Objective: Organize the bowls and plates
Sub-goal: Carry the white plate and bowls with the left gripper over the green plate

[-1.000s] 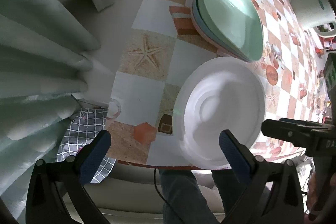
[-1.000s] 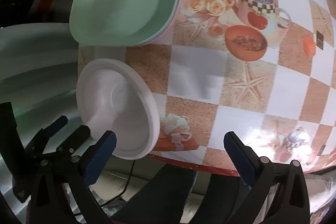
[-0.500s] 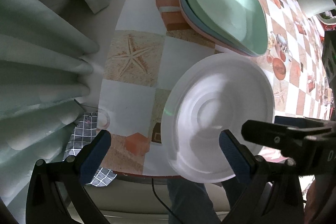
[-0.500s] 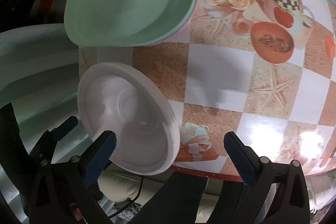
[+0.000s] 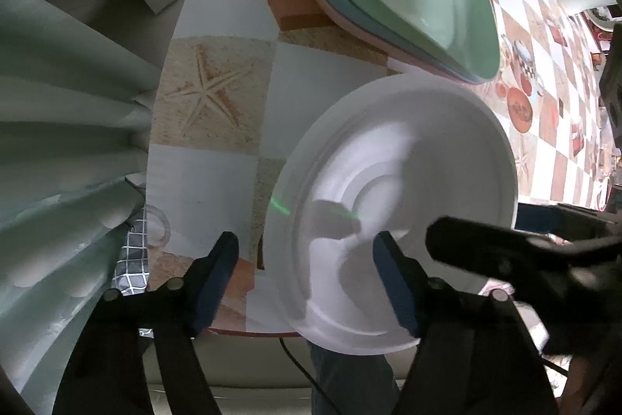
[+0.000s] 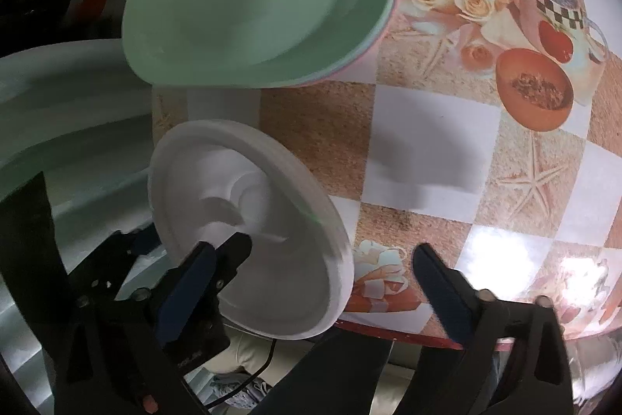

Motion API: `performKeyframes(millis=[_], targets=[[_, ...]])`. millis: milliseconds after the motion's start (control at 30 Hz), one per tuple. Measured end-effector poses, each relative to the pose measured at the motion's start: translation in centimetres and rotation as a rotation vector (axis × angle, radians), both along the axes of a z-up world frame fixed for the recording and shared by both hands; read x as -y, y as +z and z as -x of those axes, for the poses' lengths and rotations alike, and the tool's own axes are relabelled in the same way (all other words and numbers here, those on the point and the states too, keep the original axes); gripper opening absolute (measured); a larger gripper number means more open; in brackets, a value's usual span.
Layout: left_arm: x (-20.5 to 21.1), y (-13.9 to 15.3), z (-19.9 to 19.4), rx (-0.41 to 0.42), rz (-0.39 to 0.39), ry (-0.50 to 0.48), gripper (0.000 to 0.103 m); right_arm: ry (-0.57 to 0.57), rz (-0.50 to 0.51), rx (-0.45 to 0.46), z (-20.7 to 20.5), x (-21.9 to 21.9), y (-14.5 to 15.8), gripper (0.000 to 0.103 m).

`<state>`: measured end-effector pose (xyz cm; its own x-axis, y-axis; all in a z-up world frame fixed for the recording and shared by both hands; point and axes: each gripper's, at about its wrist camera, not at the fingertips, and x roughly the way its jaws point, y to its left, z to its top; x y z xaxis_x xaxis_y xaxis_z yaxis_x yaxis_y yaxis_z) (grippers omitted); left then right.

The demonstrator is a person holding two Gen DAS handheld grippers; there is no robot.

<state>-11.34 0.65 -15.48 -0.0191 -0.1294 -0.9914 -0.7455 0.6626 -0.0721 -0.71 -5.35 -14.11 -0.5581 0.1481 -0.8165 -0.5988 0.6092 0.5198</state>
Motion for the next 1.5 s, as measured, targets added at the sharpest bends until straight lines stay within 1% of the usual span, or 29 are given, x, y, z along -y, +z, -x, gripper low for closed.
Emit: performKeyframes(millis=[33, 67, 167, 200, 233, 267, 300, 333, 433, 567, 867, 1000, 1133, 1500], targets=[[0.0, 0.0, -0.1, -0.001, 0.001, 0.003, 0.070, 0.002, 0.001, -0.006, 0.0, -0.1, 0.0, 0.063], [0.0, -0.1, -0.1, -0.002, 0.003, 0.004, 0.067, 0.004, 0.002, -0.010, -0.2, -0.2, 0.0, 0.060], [-0.2, -0.2, 0.1, 0.004, 0.015, 0.009, 0.062, 0.003, -0.010, -0.022, -0.1, -0.2, 0.0, 0.060], [-0.2, -0.2, 0.1, 0.004, 0.015, 0.008, 0.062, 0.006, -0.012, -0.027, -0.1, -0.3, 0.1, 0.057], [-0.1, -0.2, 0.1, 0.007, 0.017, 0.006, 0.062, 0.011, -0.016, -0.039, 0.0, -0.1, 0.0, 0.046], [0.0, -0.3, 0.2, 0.017, 0.026, 0.005, 0.062, 0.015, -0.019, -0.046, 0.2, 0.2, -0.2, 0.042], [0.2, -0.3, 0.0, 0.033, 0.042, 0.003, 0.060, 0.023, -0.020, -0.051, 0.3, 0.2, -0.2, 0.041], [0.2, -0.5, 0.2, 0.036, 0.044, -0.006, 0.056, 0.030, -0.025, -0.049, 0.5, 0.2, -0.1, 0.041], [0.6, -0.7, 0.2, 0.029, 0.028, -0.027, 0.056, 0.053, -0.026, -0.027, 0.6, 0.4, 0.1, 0.041], [1.0, -0.4, 0.0, 0.038, 0.025, -0.020, 0.056, 0.044, -0.032, -0.034, 0.7, 0.8, 0.5, 0.041], [2.0, 2.0, -0.6, 0.075, -0.019, -0.054, 0.056, 0.026, -0.038, -0.027, -0.4, 1.6, 1.9, 0.042], [2.4, 3.1, -1.0, 0.091, -0.034, -0.072, 0.056, 0.018, -0.048, -0.023, -1.1, 2.0, 1.9, 0.042], [2.6, 4.3, -1.4, 0.105, -0.049, -0.091, 0.056, 0.008, -0.067, -0.024, -1.9, 2.6, 2.8, 0.042], [2.1, 8.5, -4.3, 0.166, -0.107, -0.141, 0.056, -0.055, -0.117, 0.002, -6.3, 3.8, 5.2, 0.042]])
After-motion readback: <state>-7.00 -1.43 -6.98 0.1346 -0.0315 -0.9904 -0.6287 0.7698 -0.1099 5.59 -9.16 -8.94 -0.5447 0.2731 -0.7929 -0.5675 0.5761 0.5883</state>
